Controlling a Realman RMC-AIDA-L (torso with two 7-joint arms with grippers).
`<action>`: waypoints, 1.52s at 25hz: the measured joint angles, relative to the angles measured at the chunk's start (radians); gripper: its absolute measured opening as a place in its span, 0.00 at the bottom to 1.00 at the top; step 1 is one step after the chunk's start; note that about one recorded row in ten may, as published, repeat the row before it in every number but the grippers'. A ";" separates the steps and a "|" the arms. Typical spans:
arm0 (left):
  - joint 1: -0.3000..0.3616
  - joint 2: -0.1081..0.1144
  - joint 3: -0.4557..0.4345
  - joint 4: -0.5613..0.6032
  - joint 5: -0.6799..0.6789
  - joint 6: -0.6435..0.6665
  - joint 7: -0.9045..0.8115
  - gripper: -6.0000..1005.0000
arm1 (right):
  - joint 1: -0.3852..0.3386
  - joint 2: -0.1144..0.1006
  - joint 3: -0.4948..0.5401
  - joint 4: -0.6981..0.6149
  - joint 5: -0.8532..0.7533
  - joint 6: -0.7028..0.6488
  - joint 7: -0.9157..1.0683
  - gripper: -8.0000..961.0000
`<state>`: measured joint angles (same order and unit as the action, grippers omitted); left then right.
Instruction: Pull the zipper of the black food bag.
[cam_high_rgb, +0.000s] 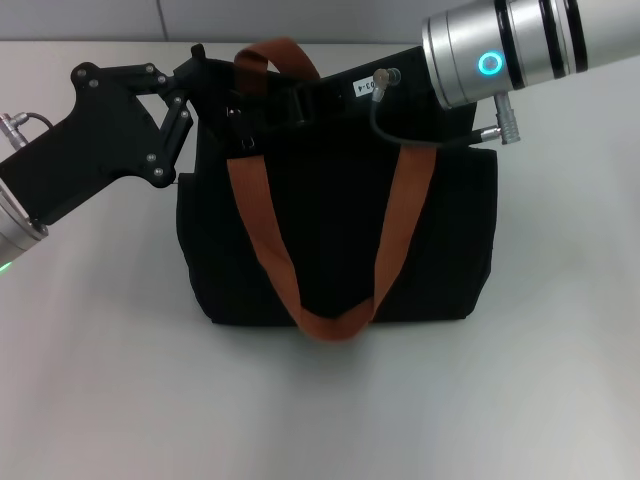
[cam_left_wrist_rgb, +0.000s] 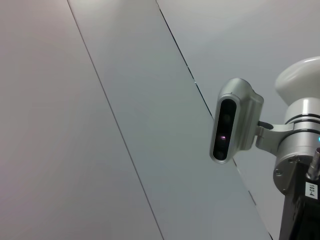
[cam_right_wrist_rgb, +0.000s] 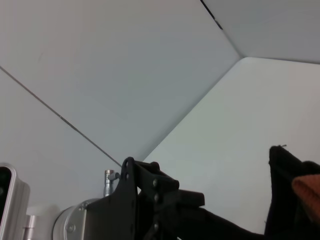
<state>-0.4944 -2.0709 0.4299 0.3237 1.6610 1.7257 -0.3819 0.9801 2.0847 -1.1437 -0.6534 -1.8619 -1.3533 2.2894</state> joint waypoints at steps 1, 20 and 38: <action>0.000 0.000 0.000 0.000 0.000 0.000 0.000 0.07 | -0.001 0.000 0.000 -0.006 0.000 0.000 0.000 0.09; 0.007 0.001 -0.007 -0.011 0.001 -0.007 0.011 0.08 | -0.037 0.002 -0.072 -0.151 -0.082 0.036 0.133 0.01; 0.007 0.003 -0.018 -0.011 -0.011 -0.019 0.011 0.09 | -0.167 0.000 -0.104 -0.337 -0.138 0.024 0.247 0.01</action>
<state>-0.4878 -2.0677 0.4115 0.3130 1.6501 1.7065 -0.3712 0.8129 2.0849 -1.2481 -0.9905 -1.9996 -1.3292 2.5362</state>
